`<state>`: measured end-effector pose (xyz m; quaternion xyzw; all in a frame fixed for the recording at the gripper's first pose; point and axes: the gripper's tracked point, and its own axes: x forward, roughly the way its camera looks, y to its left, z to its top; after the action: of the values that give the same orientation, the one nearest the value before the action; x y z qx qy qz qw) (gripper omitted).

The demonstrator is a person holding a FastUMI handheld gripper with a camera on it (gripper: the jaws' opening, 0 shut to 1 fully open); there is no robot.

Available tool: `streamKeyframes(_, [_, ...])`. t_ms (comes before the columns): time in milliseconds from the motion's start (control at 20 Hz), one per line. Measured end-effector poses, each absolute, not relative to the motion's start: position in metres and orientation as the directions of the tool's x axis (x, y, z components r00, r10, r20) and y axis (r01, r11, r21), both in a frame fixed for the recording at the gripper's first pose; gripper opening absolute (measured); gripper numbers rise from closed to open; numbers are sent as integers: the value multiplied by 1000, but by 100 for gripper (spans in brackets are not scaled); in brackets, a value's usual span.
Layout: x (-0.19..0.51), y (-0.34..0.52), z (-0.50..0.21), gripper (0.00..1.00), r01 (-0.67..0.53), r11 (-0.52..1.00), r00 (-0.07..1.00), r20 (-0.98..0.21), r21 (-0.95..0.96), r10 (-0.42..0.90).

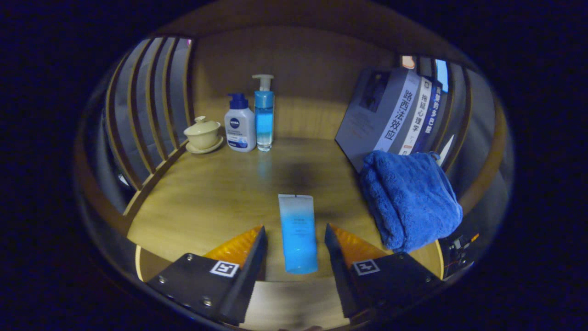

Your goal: Pull open the drawer, take out the items inside it, and place them on the countertop above the cabinet.

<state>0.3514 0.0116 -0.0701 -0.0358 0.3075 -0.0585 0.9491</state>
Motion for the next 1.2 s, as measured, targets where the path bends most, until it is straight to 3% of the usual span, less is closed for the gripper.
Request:
streamKeyframes(50, [342, 13, -60, 77, 95, 991, 822, -553, -98, -134])
streamKeyframes(450, [219, 21, -13, 76, 156, 987, 934, -319, -41, -161])
streamKeyframes(800, [131, 17, -42, 76, 137, 991, 961, -241, 3, -132])
streamKeyframes(1200, [93, 0, -98, 76, 117, 993, 948, -299, 3, -110])
